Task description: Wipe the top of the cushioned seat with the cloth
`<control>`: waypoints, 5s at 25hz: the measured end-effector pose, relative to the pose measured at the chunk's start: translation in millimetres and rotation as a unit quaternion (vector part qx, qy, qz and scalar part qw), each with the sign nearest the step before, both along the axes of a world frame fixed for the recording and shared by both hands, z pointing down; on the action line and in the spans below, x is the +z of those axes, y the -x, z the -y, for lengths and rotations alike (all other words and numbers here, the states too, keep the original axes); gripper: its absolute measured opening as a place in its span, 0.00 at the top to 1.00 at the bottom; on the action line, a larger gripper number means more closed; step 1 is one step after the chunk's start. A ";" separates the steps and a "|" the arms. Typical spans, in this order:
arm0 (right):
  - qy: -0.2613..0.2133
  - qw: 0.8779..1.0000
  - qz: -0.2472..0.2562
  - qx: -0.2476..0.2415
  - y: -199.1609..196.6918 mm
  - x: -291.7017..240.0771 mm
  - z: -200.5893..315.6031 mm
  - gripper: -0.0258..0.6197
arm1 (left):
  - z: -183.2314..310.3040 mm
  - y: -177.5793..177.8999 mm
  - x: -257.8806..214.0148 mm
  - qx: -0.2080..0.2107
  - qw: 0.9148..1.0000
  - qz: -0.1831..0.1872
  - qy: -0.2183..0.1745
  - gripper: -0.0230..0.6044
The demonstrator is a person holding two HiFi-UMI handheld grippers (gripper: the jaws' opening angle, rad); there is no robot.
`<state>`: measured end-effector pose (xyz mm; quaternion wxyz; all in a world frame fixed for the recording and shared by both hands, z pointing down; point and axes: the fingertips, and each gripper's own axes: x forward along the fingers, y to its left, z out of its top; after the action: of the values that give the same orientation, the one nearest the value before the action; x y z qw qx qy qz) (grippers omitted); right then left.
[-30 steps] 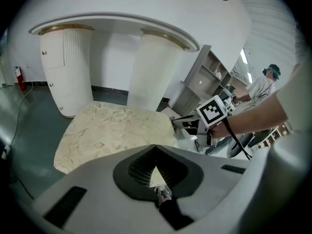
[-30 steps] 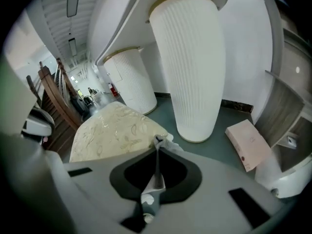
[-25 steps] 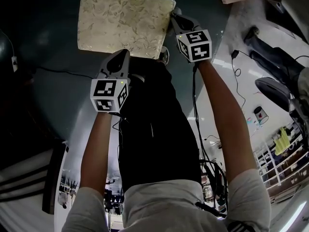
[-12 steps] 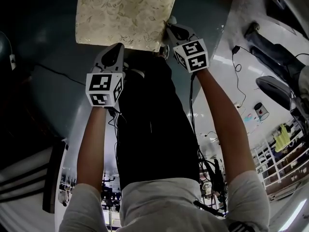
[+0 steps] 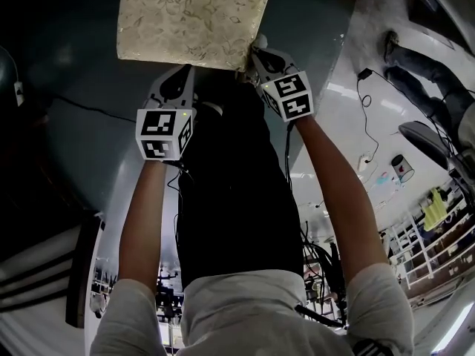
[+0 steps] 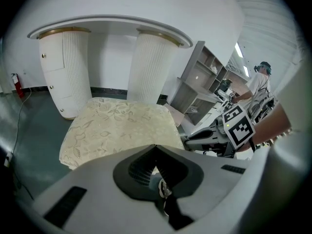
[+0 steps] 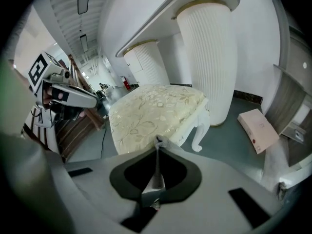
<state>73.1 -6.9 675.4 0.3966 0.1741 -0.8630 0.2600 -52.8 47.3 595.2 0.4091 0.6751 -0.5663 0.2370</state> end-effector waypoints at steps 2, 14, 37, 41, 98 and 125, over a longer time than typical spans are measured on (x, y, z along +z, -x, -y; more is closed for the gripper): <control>0.006 1.000 0.000 0.001 -0.3 0.1 -11.9 0.93 | -3.0 -0.5 -0.4 0.001 1.000 -0.001 0.001 0.94; 0.012 0.999 -0.025 0.031 3.8 -3.6 -54.9 0.93 | -21.9 12.1 4.3 -0.006 1.000 -0.004 0.004 0.94; -0.038 0.993 -0.108 -0.002 62.4 7.3 -91.7 0.93 | -102.3 92.7 8.1 -0.068 0.998 0.003 0.011 0.94; -0.041 0.992 -0.120 -0.003 64.5 11.9 -92.4 0.93 | -112.9 103.1 10.5 -0.087 0.996 -0.001 0.011 0.94; 0.015 0.994 -0.061 -0.089 273.5 0.5 -119.2 0.93 | -162.1 224.9 42.4 -0.152 0.987 -0.010 0.047 0.94; 0.105 0.986 -0.010 -0.131 365.0 -11.0 -109.2 0.93 | -103.3 251.3 44.9 -0.077 0.996 -0.030 0.016 0.86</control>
<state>-291.9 102.2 664.4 0.4518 0.0198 -0.8423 0.2932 -304.1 150.6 640.1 0.4539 0.6294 -0.6002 0.1939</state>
